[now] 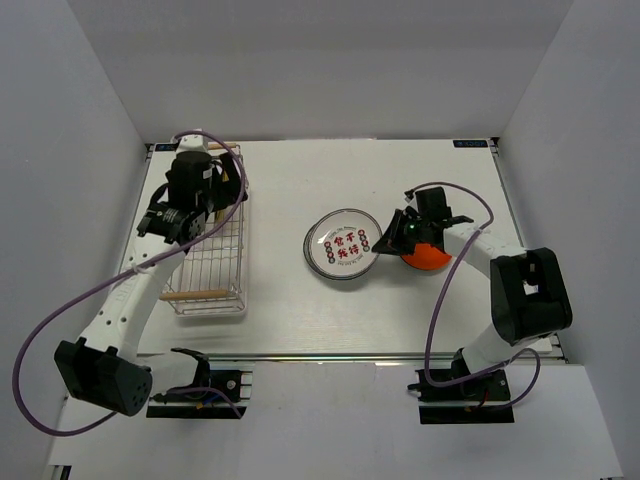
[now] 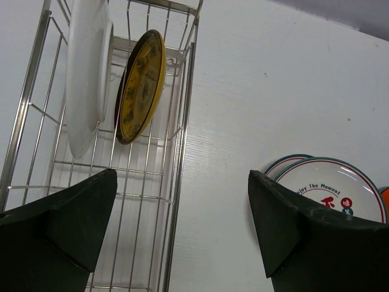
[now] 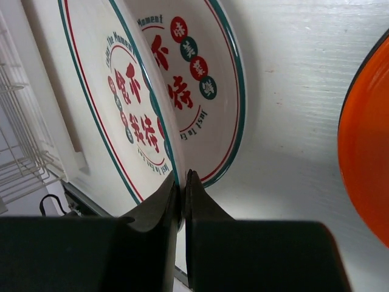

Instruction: Unload the plates from the dish rack

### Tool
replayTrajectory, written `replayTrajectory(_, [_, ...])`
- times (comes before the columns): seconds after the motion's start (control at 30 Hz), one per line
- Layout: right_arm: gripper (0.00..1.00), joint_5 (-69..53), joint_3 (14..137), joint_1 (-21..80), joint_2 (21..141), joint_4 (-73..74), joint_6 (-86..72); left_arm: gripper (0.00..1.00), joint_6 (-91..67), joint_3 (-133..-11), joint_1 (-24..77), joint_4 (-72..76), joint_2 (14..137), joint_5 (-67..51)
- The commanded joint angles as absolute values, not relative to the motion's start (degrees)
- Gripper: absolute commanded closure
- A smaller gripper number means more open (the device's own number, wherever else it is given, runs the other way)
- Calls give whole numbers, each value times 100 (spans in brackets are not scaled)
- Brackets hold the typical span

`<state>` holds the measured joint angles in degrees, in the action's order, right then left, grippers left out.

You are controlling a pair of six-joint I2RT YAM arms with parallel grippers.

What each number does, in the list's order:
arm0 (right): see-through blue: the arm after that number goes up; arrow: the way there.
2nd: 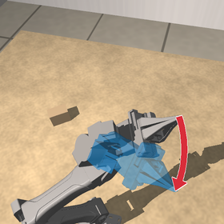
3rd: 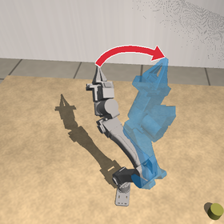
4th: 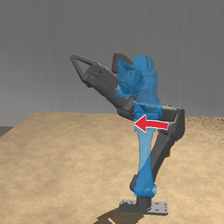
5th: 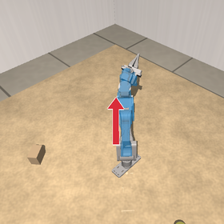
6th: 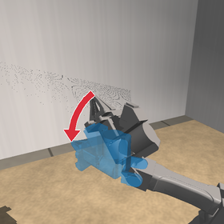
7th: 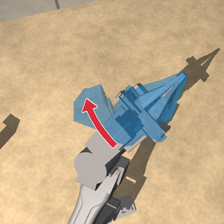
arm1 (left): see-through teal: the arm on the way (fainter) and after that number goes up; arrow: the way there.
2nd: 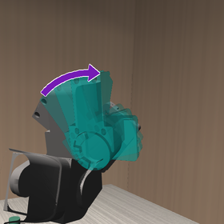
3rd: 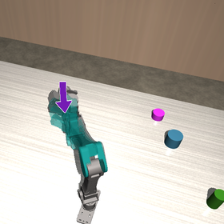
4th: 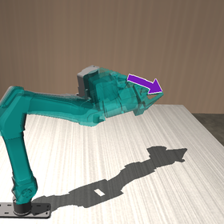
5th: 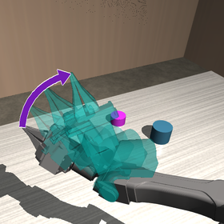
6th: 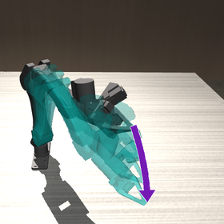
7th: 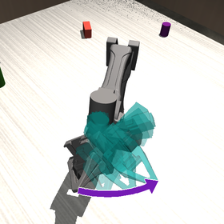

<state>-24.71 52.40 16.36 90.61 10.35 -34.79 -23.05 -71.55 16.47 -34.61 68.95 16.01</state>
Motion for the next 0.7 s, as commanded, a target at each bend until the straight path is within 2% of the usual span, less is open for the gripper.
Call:
replayTrajectory(0.0, [100, -2583, 5563, 1644, 9157, 809, -3586, 2, -2180, -7392, 1635, -3577, 7092, 1829])
replayTrajectory(0.1, [91, -2636, 5598, 1652, 9351, 835, -3542, 2, -2127, -7418, 1635, -3551, 7259, 1846])
replayTrajectory(0.13, [82, -2680, 5616, 1661, 9404, 844, -3542, 2, -2118, -7418, 1635, -3525, 7295, 1820])
replayTrajectory(0.2, [74, -2768, 5625, 1661, 9509, 888, -3516, 2, -2083, -7479, 1635, -3542, 7382, 1784])
replayTrajectory(0.23, [64, -2786, 5608, 1661, 9527, 905, -3507, 2, -2074, -7488, 1635, -3507, 7418, 1767])
replayTrajectory(0.3, [51, -2751, 5599, 1670, 9519, 966, -3446, 2, -2039, -7506, 1635, -3472, 7453, 1732])
replayTrajectory(0.33, [12, -2760, 5590, 1679, 9492, 1010, -3376, 2, -2022, -7515, 1635, -3472, 7471, 1723])
replayTrajectory(0.47, [11, -2497, 5686, 1688, 9238, 1370, -3121, 2, -1925, -7681, 1635, -3437, 7620, 1741])
replayTrajectory(0.67, [11, -1137, 5959, 1670, 8913, 2188, -2857, 2, -1670, -8006, 1635, -3445, 8077, 1740])
